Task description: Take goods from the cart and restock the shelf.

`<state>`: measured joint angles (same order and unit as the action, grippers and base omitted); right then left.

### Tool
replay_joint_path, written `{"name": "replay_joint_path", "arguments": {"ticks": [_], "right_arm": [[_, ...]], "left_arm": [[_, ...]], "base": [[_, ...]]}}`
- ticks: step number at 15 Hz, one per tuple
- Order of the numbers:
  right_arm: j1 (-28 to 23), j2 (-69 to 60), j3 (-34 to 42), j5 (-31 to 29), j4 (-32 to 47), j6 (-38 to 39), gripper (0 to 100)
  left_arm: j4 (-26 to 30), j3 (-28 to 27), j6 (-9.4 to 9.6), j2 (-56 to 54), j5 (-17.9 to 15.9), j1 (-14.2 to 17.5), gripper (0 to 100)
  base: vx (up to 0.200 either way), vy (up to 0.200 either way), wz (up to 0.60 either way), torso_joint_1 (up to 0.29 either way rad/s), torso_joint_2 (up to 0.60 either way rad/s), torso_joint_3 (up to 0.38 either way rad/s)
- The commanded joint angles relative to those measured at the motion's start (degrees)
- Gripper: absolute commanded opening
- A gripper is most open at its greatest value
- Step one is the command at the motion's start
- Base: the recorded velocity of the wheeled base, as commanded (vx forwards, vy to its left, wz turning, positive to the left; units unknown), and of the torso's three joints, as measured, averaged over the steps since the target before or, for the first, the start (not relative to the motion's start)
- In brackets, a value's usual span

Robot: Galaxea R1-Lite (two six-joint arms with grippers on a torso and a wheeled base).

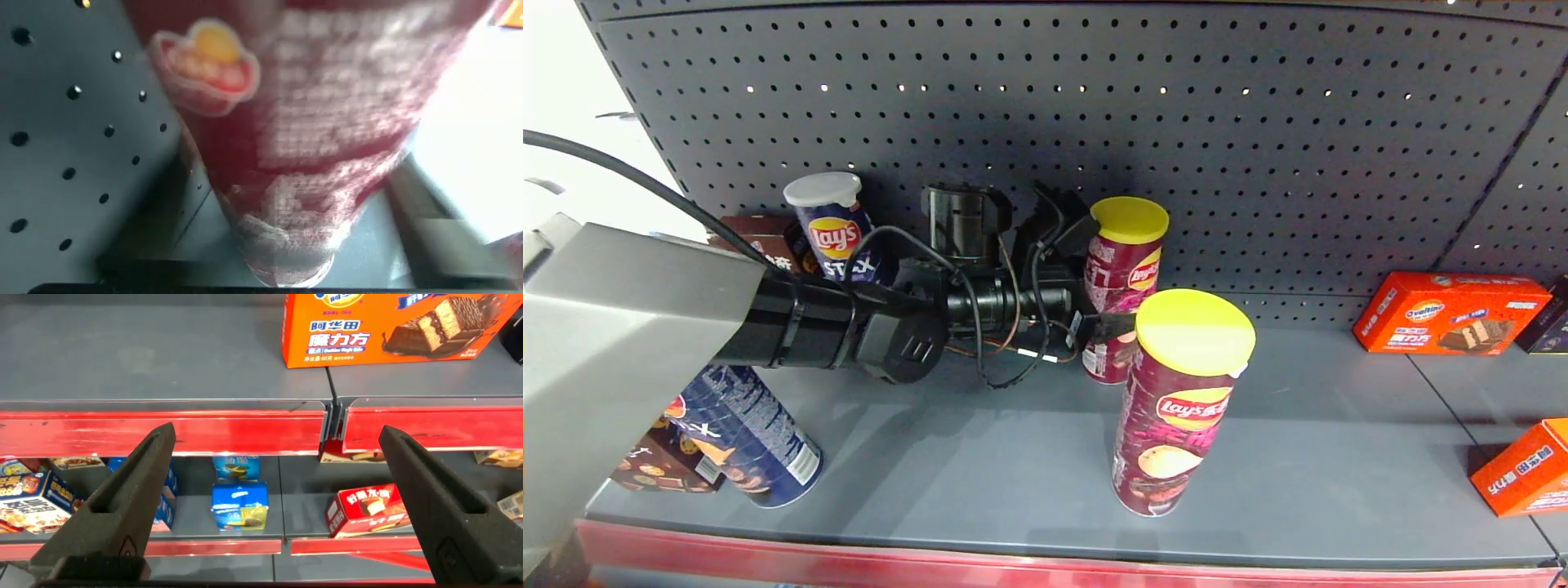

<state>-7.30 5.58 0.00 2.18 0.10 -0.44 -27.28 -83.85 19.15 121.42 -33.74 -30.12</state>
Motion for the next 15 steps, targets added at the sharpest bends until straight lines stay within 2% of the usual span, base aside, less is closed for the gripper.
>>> {"name": "replay_joint_path", "arguments": {"ticks": [1, 4, 5, 8, 10, 12, 14, 15], "right_arm": [[0.0, 0.0, 0.0, 0.0, 0.0, -0.1, 100], [0.0, 0.1, -0.1, 0.0, 0.0, -0.1, 100], [0.0, 0.1, 0.0, 0.0, 0.0, -0.1, 100], [0.0, 0.1, 0.0, 0.0, 0.0, 0.0, 100], [0.0, 0.0, -0.1, 0.0, 0.0, 0.0, 100], [0.0, 0.1, 0.0, 0.0, 0.0, -0.1, 100], [0.0, 0.1, -0.1, 0.0, 0.0, -0.1, 100], [0.0, 0.0, 0.0, 0.0, 0.0, -0.1, 100]], "left_arm": [[-0.1, 0.4, 0.10, 0.0, 0.2, 0.2, 100], [-1.6, 2.1, 0.10, -0.7, 0.3, 0.7, 100], [-2.9, 4.1, 0.10, -2.4, 0.3, 1.1, 100], [-3.7, 9.8, 2.03, -5.5, 0.4, 2.2, 100], [-3.7, 12.0, 2.47, -6.4, 0.7, 2.4, 100], [-3.8, 13.3, 2.47, -7.0, 5.5, 2.4, 100], [-5.4, 13.4, 2.21, -7.0, 12.9, 1.6, 100], [-5.8, 13.4, 2.12, -6.9, 14.3, 1.4, 100]], "base": [[0.000, 0.000, 0.00, 0.000, 0.00, 0.000], [0.000, 0.000, 0.00, 0.000, 0.00, 0.000], [0.000, 0.000, 0.00, 0.000, 0.00, 0.000], [0.000, 0.000, 0.00, 0.000, 0.00, 0.000], [0.000, 0.000, 0.00, 0.000, 0.00, 0.000], [0.000, 0.000, 0.00, 0.000, 0.00, 0.000], [0.000, 0.000, 0.00, 0.000, 0.00, 0.000], [0.000, 0.000, 0.00, 0.000, 0.00, 0.000]]}}
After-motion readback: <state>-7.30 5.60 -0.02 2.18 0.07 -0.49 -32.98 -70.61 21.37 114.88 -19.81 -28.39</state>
